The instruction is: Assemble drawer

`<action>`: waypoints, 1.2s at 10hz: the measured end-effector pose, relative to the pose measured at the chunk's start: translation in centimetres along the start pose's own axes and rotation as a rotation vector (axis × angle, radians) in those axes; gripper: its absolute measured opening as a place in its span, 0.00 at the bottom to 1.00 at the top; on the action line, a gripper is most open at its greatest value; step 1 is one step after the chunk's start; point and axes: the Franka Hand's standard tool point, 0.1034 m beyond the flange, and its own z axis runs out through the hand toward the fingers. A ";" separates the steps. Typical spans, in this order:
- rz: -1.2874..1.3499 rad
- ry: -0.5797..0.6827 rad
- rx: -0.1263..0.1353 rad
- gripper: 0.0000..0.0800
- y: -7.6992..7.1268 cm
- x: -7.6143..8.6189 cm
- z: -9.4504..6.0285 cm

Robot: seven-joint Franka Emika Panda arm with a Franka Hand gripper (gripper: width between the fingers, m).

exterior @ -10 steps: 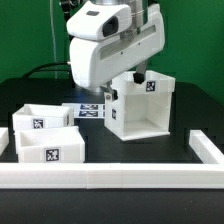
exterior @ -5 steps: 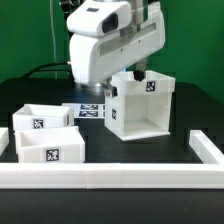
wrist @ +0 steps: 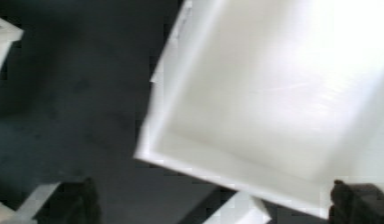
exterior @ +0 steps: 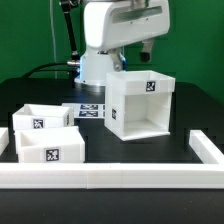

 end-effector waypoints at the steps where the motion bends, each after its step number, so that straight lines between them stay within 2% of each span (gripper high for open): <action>1: 0.000 0.000 0.002 0.81 0.3 0.0 0.1; 4: 0.025 -0.001 -0.002 0.81 0.2 -0.1 0.1; 5: 0.115 -0.004 -0.042 0.81 -0.6 0.0 0.0; 6: 0.220 -0.026 -0.078 0.81 -2.4 0.0 0.1; 7: 0.321 -0.040 -0.081 0.81 -3.9 0.3 0.6; 9: 0.332 -0.050 -0.101 0.81 -5.4 0.2 1.4; 12: 0.333 -0.052 -0.096 0.81 -5.3 0.0 1.5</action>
Offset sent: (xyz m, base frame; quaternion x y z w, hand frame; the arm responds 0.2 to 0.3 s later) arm 0.0000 0.0000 0.0000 0.0000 0.0000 0.0000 1.0000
